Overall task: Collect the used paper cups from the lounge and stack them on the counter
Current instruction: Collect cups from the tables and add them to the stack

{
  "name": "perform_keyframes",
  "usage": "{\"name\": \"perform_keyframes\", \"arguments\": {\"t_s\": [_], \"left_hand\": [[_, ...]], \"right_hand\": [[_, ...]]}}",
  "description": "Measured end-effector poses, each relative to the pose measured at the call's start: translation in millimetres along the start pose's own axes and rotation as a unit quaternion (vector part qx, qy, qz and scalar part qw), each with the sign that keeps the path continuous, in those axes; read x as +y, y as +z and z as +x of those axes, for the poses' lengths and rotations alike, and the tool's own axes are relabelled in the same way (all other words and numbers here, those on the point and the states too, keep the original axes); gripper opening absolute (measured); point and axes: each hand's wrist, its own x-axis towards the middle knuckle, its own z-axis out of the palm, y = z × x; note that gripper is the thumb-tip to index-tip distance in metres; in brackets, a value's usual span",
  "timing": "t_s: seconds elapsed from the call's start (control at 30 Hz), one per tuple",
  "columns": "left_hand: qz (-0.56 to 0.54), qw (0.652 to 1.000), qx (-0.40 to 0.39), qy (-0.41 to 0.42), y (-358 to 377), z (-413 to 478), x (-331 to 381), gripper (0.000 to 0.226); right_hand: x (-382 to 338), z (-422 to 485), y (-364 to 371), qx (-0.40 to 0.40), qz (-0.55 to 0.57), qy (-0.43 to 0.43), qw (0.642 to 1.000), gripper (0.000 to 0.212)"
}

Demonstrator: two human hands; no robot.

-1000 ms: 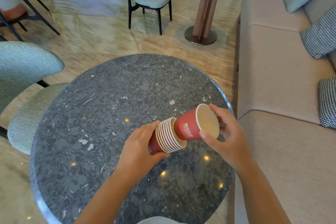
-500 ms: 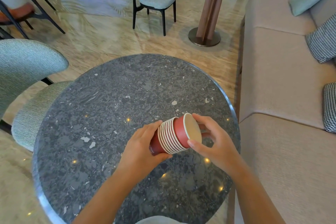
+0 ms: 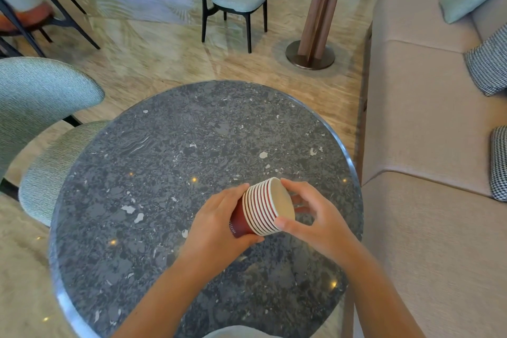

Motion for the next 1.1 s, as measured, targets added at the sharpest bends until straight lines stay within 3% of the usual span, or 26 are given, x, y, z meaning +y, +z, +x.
{"name": "perform_keyframes", "arguments": {"t_s": [0.47, 0.63, 0.87, 1.1], "left_hand": [[-0.069, 0.994, 0.043, -0.073, -6, -16, -13, 0.088], [-0.181, 0.963, 0.11, -0.167, -24, -37, -31, 0.069], [-0.232, 0.916, 0.231, -0.233, -62, -70, -65, 0.064], [-0.271, 0.865, 0.322, -0.275, -100, -110, -98, 0.072]], "right_hand": [[-17, -1, 17, -0.001, -0.042, -0.013, 0.999, 0.073], [-30, 11, 28, -0.022, -0.083, -0.015, 0.996, 0.076], [-61, 46, 71, -0.033, -0.179, -0.089, 0.979, 0.045], [-90, 56, 135, -0.063, -0.279, -0.168, 0.943, 0.04]]}}
